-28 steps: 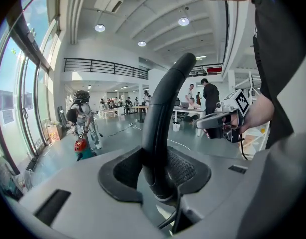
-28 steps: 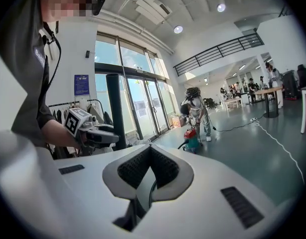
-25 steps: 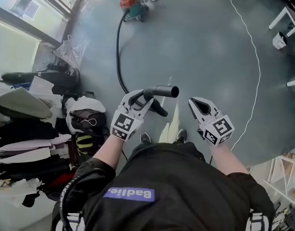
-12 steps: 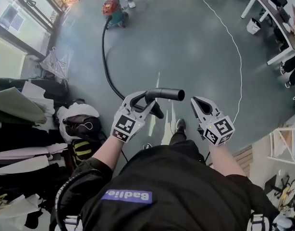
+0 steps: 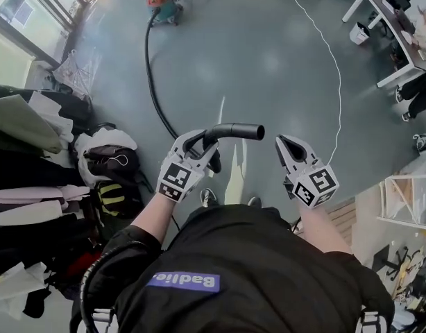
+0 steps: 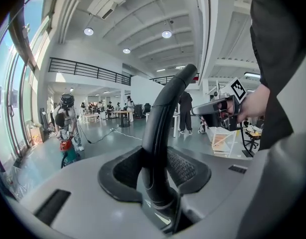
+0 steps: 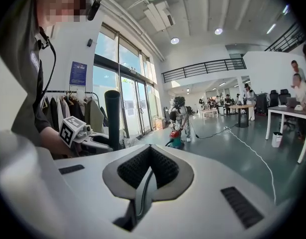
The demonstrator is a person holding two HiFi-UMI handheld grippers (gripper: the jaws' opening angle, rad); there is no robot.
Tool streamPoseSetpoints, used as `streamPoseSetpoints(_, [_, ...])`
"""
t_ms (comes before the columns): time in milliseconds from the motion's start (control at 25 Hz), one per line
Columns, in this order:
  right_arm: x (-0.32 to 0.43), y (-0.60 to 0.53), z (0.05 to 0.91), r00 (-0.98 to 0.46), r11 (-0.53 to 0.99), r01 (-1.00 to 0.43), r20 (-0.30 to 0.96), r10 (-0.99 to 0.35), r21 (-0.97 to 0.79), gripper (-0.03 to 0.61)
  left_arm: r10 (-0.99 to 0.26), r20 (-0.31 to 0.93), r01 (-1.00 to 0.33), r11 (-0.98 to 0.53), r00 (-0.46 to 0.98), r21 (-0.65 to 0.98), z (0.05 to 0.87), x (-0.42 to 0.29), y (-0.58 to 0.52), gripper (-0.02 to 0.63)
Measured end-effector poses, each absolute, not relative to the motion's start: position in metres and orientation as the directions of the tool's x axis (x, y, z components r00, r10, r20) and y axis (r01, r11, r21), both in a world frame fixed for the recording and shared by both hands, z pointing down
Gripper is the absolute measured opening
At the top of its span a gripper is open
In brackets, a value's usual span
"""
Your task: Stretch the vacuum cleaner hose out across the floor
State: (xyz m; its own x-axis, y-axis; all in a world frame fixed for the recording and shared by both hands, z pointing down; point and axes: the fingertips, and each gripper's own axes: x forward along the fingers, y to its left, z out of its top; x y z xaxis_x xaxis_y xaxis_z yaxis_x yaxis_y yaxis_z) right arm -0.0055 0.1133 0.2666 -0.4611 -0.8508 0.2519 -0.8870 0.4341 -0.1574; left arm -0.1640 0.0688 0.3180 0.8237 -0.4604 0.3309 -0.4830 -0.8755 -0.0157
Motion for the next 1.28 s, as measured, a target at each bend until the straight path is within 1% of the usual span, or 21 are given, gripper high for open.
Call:
streamPoseSetpoints(160, [0.022,0.122,0.266,-0.477,0.443,-0.877,0.228,-0.849,-0.185,0.003,-0.503,0.349,-0.526,-0.85,0.791,-0.033,0.314,-0.16,0.085,0.158])
streamPoseSetpoints(240, [0.037,0.128,0.272,-0.5,0.465,-0.864,0.217,-0.838,-0.196,0.003,-0.542,0.351,-0.568,-0.822,0.763,-0.034,0.315,-0.155,0.09,0.158])
streamPoseSetpoints(400, [0.072,0.151,0.295,-0.549,0.502,-0.833,0.235,-0.802,-0.234,0.003,-0.632,0.349,-0.665,-0.746,0.692,-0.033,0.313,-0.142,0.105,0.16])
streamPoseSetpoints(600, [0.111,0.165,0.316,-0.587,0.53,-0.807,0.248,-0.771,-0.262,0.003,-0.689,0.35,-0.718,-0.694,0.635,-0.063,0.311,-0.124,0.123,0.16])
streamPoseSetpoints(880, [0.116,0.187,0.322,-0.607,0.545,-0.791,0.245,-0.756,-0.278,0.003,-0.695,0.349,-0.718,-0.691,0.629,-0.082,0.309,-0.117,0.148,0.16])
streamPoseSetpoints(1160, [0.092,0.213,0.329,-0.585,0.517,-0.808,0.275,-0.763,-0.282,0.003,-0.666,0.342,-0.69,-0.721,0.663,-0.066,0.318,-0.134,0.168,0.16])
streamPoseSetpoints(1280, [0.07,0.229,0.331,-0.563,0.496,-0.824,0.296,-0.771,-0.274,0.003,-0.648,0.323,-0.671,-0.74,0.69,-0.05,0.319,-0.153,0.183,0.16])
